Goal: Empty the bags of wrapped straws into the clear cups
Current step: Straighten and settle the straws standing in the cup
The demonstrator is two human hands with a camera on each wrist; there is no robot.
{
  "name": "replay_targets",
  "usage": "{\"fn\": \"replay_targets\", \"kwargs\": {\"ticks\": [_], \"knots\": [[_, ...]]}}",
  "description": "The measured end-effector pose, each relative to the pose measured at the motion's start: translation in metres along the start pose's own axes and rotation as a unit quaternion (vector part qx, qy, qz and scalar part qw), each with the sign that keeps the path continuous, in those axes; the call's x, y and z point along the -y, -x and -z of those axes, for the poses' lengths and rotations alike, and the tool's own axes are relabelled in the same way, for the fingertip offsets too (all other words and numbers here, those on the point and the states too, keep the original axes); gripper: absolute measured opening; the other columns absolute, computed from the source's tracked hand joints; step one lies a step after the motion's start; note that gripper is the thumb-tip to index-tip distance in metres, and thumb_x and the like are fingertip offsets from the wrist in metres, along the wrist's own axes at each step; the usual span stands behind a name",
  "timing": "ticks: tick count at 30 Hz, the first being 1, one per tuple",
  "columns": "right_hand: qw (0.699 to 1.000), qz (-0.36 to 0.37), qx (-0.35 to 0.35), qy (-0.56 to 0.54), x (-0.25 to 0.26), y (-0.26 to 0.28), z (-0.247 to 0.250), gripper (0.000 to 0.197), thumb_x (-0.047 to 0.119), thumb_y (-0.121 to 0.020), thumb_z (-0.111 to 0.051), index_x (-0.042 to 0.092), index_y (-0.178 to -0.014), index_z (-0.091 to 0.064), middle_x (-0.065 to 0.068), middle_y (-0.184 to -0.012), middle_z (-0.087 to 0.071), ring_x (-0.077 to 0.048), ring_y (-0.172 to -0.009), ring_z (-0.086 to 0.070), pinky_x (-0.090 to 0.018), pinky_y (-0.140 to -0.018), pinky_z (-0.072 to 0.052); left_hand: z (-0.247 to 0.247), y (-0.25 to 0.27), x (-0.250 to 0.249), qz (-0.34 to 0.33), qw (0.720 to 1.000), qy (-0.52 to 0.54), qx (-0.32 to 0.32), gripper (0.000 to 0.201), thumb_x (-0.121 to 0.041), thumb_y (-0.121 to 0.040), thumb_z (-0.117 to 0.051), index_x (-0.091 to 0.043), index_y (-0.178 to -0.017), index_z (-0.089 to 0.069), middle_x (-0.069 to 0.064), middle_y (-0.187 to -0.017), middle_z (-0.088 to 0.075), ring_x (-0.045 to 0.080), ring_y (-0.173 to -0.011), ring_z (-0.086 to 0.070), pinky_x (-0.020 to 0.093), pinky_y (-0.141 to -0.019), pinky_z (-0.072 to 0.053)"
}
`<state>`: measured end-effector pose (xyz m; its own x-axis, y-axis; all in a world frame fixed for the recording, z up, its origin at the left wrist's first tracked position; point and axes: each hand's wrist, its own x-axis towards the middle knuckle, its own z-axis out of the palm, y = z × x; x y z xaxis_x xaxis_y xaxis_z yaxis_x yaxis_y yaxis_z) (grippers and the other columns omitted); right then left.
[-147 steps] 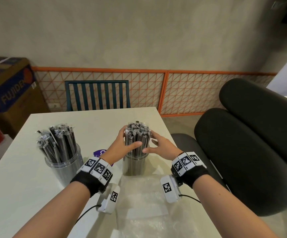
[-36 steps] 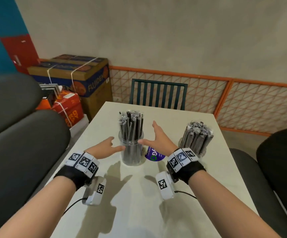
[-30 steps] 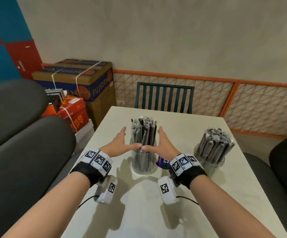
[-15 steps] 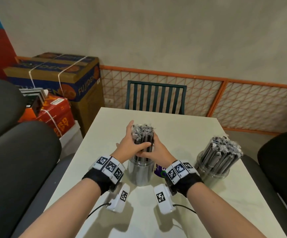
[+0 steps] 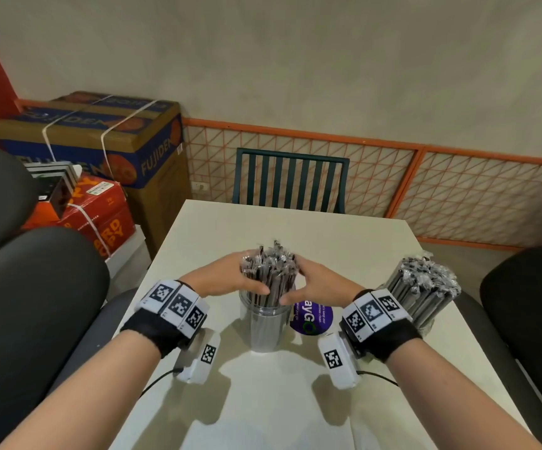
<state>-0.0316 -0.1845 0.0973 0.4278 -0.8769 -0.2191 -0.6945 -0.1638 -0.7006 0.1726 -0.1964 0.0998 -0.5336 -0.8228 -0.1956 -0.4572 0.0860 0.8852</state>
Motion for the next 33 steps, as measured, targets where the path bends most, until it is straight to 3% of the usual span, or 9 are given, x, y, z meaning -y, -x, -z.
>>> {"fn": "replay_targets", "kwargs": {"ticks": [5, 9, 12, 15, 18, 21, 24, 29, 33], "knots": [[0.997, 0.001, -0.037, -0.065, 0.005, 0.005, -0.017, 0.090, 0.024, -0.072, -0.080, 0.020, -0.143, -0.025, 0.004, -0.134, -0.050, -0.011, -0.120, -0.049, -0.022, -0.098, -0.037, -0.010, -0.002, 0.009, -0.004, 0.999, 0.041, -0.019, 0.066, -0.015, -0.072, -0.079, -0.024, -0.129, -0.048, -0.008, -0.116, -0.065, 0.003, -0.107, -0.060, 0.025, -0.097, -0.046], [0.991, 0.013, -0.111, -0.068, 0.006, 0.000, -0.029, 0.073, 0.025, -0.076, -0.077, 0.018, -0.137, -0.038, 0.000, -0.130, -0.057, -0.014, -0.116, -0.054, -0.021, -0.091, -0.041, -0.015, -0.001, 0.008, -0.022, 0.995, 0.080, -0.053, 0.072, -0.012, -0.073, -0.077, -0.021, -0.132, -0.038, -0.006, -0.118, -0.059, -0.003, -0.103, -0.058, 0.010, -0.079, -0.049], [0.984, 0.021, -0.156, -0.082, 0.010, -0.003, -0.025, 0.056, 0.020, -0.079, -0.073, 0.014, -0.130, -0.049, -0.005, -0.123, -0.063, -0.016, -0.111, -0.059, -0.025, -0.093, -0.048, -0.012, 0.001, 0.002, -0.048, 0.993, 0.040, -0.097, 0.051, -0.016, -0.078, -0.073, -0.020, -0.124, -0.051, -0.008, -0.110, -0.063, -0.009, -0.093, -0.059, 0.003, -0.074, -0.046], [0.985, 0.036, -0.130, -0.110, 0.011, -0.003, -0.012, 0.052, 0.020, -0.081, -0.071, 0.017, -0.129, -0.052, -0.001, -0.122, -0.064, -0.014, -0.112, -0.060, -0.036, -0.099, -0.048, -0.001, 0.007, -0.007, -0.063, 0.992, 0.036, -0.102, 0.033, -0.016, -0.081, -0.069, -0.022, -0.112, -0.059, -0.013, -0.099, -0.066, -0.014, -0.083, -0.062, 0.000, -0.068, -0.044], [0.994, 0.032, -0.075, -0.078, 0.011, 0.001, -0.001, 0.054, 0.021, -0.081, -0.071, 0.018, -0.131, -0.050, 0.000, -0.129, -0.060, -0.011, -0.115, -0.055, -0.031, -0.102, -0.043, 0.008, 0.011, -0.011, -0.047, 0.997, 0.024, -0.058, 0.029, -0.018, -0.083, -0.068, -0.023, -0.110, -0.060, -0.015, -0.099, -0.066, -0.011, -0.085, -0.063, 0.003, -0.069, -0.046], [1.000, 0.011, -0.018, -0.006, 0.011, 0.005, -0.002, 0.064, 0.020, -0.079, -0.074, 0.017, -0.135, -0.044, -0.001, -0.134, -0.055, -0.014, -0.120, -0.050, -0.024, -0.098, -0.038, 0.006, 0.009, -0.006, -0.012, 1.000, -0.010, -0.014, 0.042, -0.022, -0.080, -0.071, -0.023, -0.120, -0.057, -0.011, -0.109, -0.065, -0.001, -0.099, -0.060, 0.009, -0.079, -0.045], [1.000, 0.008, 0.005, 0.005, 0.009, 0.006, -0.007, 0.074, 0.022, -0.075, -0.077, 0.018, -0.138, -0.039, -0.001, -0.136, -0.053, -0.016, -0.123, -0.049, -0.023, -0.098, -0.037, -0.001, 0.007, 0.001, -0.006, 1.000, 0.001, -0.013, 0.060, -0.022, -0.076, -0.075, -0.027, -0.129, -0.049, -0.015, -0.114, -0.061, -0.005, -0.104, -0.056, 0.011, -0.086, -0.044], [0.998, 0.010, -0.028, -0.050, 0.005, 0.007, -0.021, 0.081, 0.023, -0.072, -0.080, 0.021, -0.139, -0.035, 0.002, -0.130, -0.056, -0.014, -0.118, -0.053, -0.023, -0.096, -0.040, -0.015, 0.005, 0.007, -0.030, 0.998, 0.023, -0.053, 0.066, -0.017, -0.073, -0.078, -0.026, -0.128, -0.044, -0.015, -0.113, -0.059, -0.008, -0.102, -0.055, 0.004, -0.080, -0.044], [0.994, 0.009, -0.102, -0.042, 0.003, 0.003, -0.033, 0.059, 0.023, -0.080, -0.072, 0.017, -0.132, -0.044, -0.003, -0.121, -0.063, -0.018, -0.110, -0.060, -0.023, -0.088, -0.046, -0.025, 0.003, 0.011, -0.038, 0.991, 0.023, -0.125, 0.060, -0.030, -0.071, -0.079, -0.024, -0.124, -0.049, -0.007, -0.116, -0.062, 0.003, -0.105, -0.059, 0.023, -0.092, -0.048]]}}
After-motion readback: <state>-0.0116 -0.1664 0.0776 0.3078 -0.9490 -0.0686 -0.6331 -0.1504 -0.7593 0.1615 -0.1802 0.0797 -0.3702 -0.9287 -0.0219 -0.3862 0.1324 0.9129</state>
